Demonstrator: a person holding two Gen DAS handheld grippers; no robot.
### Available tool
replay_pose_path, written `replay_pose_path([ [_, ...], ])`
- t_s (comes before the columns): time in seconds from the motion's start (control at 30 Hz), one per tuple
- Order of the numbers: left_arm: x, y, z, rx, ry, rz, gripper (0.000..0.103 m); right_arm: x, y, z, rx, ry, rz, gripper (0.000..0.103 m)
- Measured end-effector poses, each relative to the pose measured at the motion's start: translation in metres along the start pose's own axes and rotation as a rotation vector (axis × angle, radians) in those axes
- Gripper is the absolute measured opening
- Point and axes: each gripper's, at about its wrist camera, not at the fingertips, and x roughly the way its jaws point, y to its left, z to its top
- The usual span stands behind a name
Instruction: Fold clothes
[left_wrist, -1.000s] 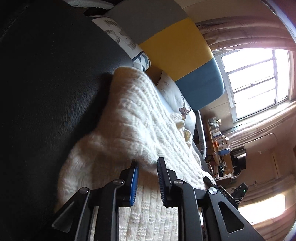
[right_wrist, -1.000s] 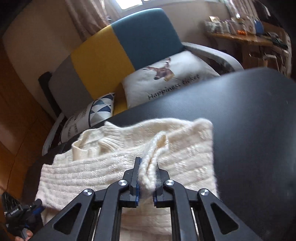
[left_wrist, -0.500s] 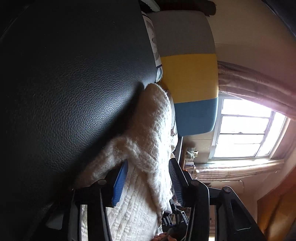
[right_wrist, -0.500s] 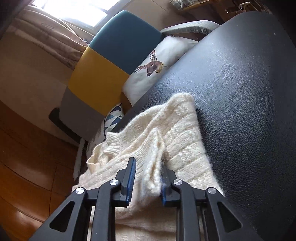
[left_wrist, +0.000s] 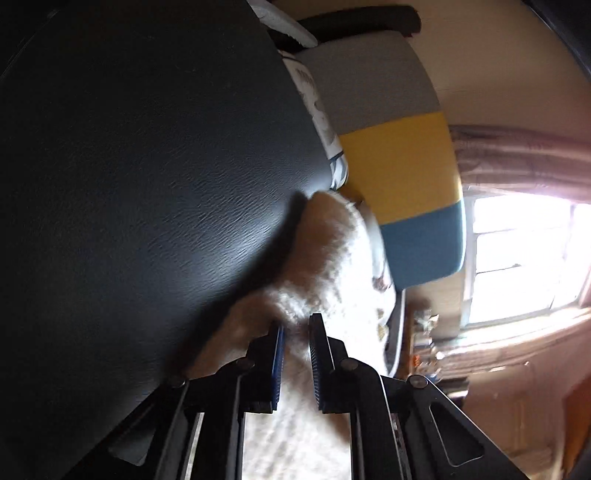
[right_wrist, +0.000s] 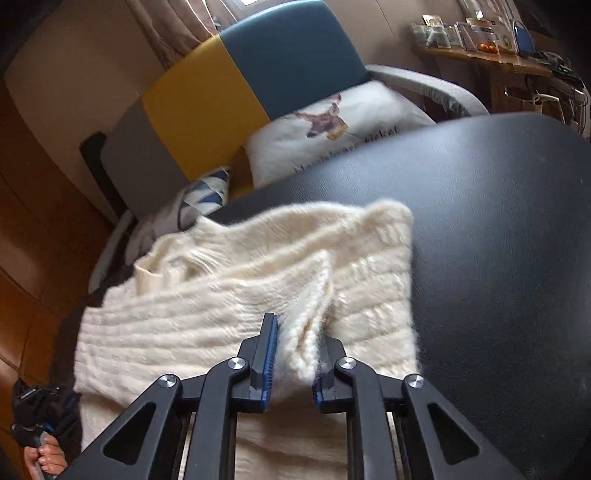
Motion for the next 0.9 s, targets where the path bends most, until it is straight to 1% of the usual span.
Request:
replay_pose_path([
  [0.07,-0.001,0.007,0.000,0.024,0.009,0.035,0.012,-0.003,-0.004,-0.002,0.026,-0.016,0.014,0.012],
  [0.13,0.002,0.000,-0.003,0.032,0.018,0.026,0.012,-0.003,-0.002,-0.003,0.019,-0.026,0.003,0.012],
  [0.17,0.001,-0.003,-0.005,0.038,0.029,0.001,0.012,-0.004,-0.002,-0.004,0.017,-0.032,0.002,0.013],
  [0.23,-0.009,-0.008,-0.004,0.063,0.040,-0.056,0.012,-0.012,-0.007,-0.003,0.053,-0.070,0.048,0.014],
  [0.27,-0.015,-0.010,0.000,0.081,0.031,-0.064,0.016,-0.017,-0.011,-0.003,0.081,-0.096,0.094,0.018],
  [0.3,-0.022,-0.013,0.003,0.099,0.022,-0.073,0.017,-0.020,-0.016,-0.002,0.113,-0.109,0.141,0.018],
  [0.33,-0.027,-0.016,0.006,0.119,0.014,-0.077,0.025,-0.020,-0.022,-0.002,0.146,-0.103,0.161,0.018],
  [0.37,-0.030,-0.018,0.011,0.150,0.015,-0.060,0.036,-0.018,-0.027,-0.002,0.178,-0.081,0.156,0.018],
  [0.4,-0.033,-0.021,0.016,0.181,0.015,-0.042,0.041,-0.014,-0.033,-0.004,0.211,-0.056,0.155,0.021],
  [0.43,-0.034,-0.024,0.020,0.214,0.020,-0.023,0.050,-0.012,-0.040,-0.006,0.251,-0.040,0.180,0.022],
  [0.47,-0.028,-0.031,0.026,0.254,0.044,0.008,0.055,-0.014,-0.045,-0.008,0.283,-0.039,0.196,0.022],
  [0.5,-0.027,-0.033,0.027,0.297,0.055,0.040,0.055,-0.016,-0.049,-0.009,0.314,-0.042,0.210,0.022],
  [0.53,-0.029,-0.038,0.023,0.377,0.033,0.096,0.055,-0.018,-0.054,-0.011,0.344,-0.045,0.223,0.022],
  [0.57,-0.030,-0.045,0.019,0.466,0.009,0.156,0.055,-0.024,-0.055,-0.011,0.348,-0.057,0.201,0.022],
  [0.6,-0.027,-0.059,0.011,0.606,-0.030,0.231,0.055,-0.032,-0.056,-0.010,0.346,-0.072,0.172,0.023],
  [0.63,-0.026,-0.066,0.000,0.730,-0.039,0.277,0.055,-0.041,-0.055,-0.009,0.324,-0.095,0.137,0.025],
  [0.67,-0.024,-0.072,-0.010,0.847,-0.043,0.317,0.055,-0.050,-0.050,-0.006,0.294,-0.109,0.119,0.028],
  [0.7,-0.021,-0.074,-0.018,0.919,-0.025,0.317,0.055,-0.057,-0.045,-0.003,0.263,-0.121,0.105,0.028],
  [0.73,-0.017,-0.075,-0.024,0.965,-0.009,0.307,0.055,-0.065,-0.040,0.001,0.231,-0.133,0.092,0.028],
  [0.77,-0.013,-0.075,-0.028,0.996,0.005,0.299,0.055,-0.070,-0.030,0.005,0.193,-0.135,0.100,0.028],
  [0.8,-0.008,-0.075,-0.030,1.014,0.017,0.290,0.055,-0.071,-0.018,0.012,0.148,-0.123,0.128,0.032],
  [0.87,-0.001,-0.069,-0.031,1.010,0.030,0.265,0.055,-0.060,0.019,0.027,0.047,-0.033,0.254,0.038],
  [0.9,0.002,-0.069,-0.029,0.992,0.037,0.246,0.055,-0.049,0.044,0.033,-0.023,0.020,0.308,0.042],
])
